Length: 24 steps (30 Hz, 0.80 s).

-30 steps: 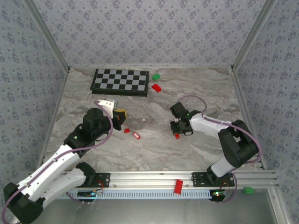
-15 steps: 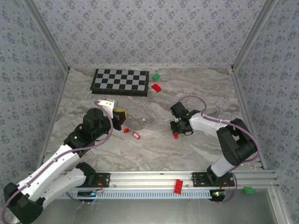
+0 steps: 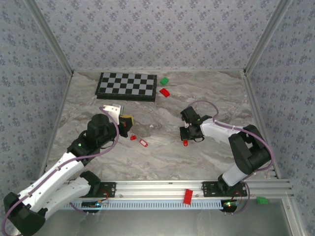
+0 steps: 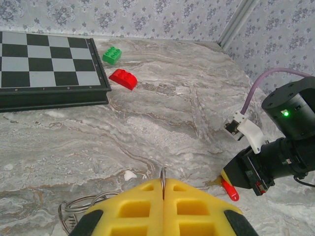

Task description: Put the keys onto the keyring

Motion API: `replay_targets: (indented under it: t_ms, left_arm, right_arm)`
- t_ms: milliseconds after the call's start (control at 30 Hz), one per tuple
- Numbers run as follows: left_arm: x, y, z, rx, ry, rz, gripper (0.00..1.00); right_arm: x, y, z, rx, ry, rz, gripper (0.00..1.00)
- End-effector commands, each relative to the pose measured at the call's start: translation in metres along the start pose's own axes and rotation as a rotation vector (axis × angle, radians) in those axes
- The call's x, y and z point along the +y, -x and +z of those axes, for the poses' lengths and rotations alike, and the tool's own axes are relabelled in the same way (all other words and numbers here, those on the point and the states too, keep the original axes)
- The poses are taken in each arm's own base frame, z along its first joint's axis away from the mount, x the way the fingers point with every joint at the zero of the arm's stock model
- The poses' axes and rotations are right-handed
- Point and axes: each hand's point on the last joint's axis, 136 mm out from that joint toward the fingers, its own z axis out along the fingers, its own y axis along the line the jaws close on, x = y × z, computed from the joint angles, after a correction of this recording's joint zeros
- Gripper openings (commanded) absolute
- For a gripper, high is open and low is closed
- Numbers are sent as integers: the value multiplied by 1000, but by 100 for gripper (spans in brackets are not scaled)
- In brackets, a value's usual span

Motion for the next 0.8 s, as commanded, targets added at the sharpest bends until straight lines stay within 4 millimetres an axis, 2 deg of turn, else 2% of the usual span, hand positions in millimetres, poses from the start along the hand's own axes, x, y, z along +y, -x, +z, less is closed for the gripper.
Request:
replay_targets:
  t_ms: [0,233,367,600,700,767]
  left_arm:
    - [-11,16,-5,-60,-45,-8,0]
    - [-12,18,-5,-64,-47,-5,0]
    - [-14,21,-6,-69,-48,-1,0]
    - [-18,28,-9,-85,-60,10,0]
    - [-22,32,-10,-91,-69,11,0]
    - [-23,33,-10,-84,-69,12,0]
  right_arm:
    - [0,5,-4,-20,5,-7,0]
    - [5,15,-23,-117,26,-47,0]
    - [11,29,-49,-244,42,-94,0]
    - [24,54,-112,-530,131,-159,0]
    - [31,60,-139,-655,182,-187,0]
    - [33,61,-149,-701,202,-194,0]
